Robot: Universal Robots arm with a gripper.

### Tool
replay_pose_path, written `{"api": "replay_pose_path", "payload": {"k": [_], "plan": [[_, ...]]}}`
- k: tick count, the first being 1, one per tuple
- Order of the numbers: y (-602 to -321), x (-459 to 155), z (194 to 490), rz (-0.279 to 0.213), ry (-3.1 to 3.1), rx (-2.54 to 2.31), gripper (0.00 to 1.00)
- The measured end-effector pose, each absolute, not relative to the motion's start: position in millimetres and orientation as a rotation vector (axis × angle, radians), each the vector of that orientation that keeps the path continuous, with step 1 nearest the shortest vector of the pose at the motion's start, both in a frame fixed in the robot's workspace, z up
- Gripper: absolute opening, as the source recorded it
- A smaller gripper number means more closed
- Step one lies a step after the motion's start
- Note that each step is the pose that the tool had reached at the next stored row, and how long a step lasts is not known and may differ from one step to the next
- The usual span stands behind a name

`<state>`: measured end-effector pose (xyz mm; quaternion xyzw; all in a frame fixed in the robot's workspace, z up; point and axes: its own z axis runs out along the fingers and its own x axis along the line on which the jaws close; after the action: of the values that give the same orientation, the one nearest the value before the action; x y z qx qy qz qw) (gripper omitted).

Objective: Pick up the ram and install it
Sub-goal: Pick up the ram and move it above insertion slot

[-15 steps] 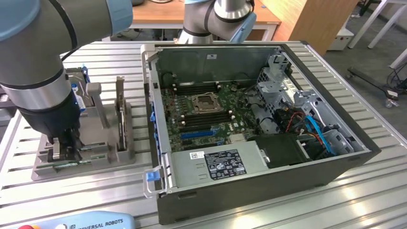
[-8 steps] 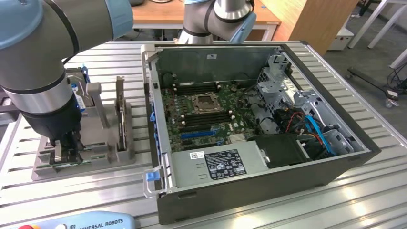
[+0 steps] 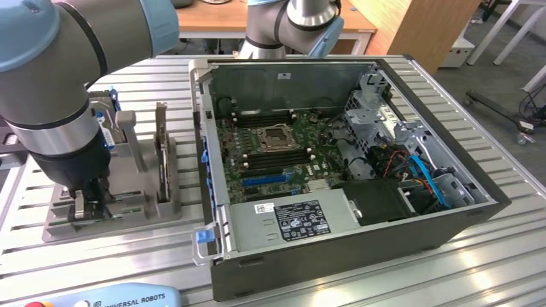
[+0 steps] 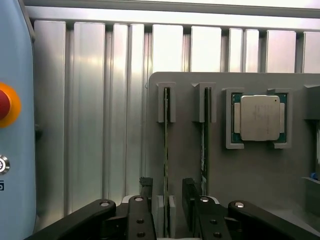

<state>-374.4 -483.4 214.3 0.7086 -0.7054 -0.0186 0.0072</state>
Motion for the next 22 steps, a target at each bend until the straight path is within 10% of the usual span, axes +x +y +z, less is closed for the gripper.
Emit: {"api": "replay_pose_path", "payload": {"k": [22], "plan": [[-482.1,-374.4,204.3,-0.058,-2.206,2.216,0.37]]}}
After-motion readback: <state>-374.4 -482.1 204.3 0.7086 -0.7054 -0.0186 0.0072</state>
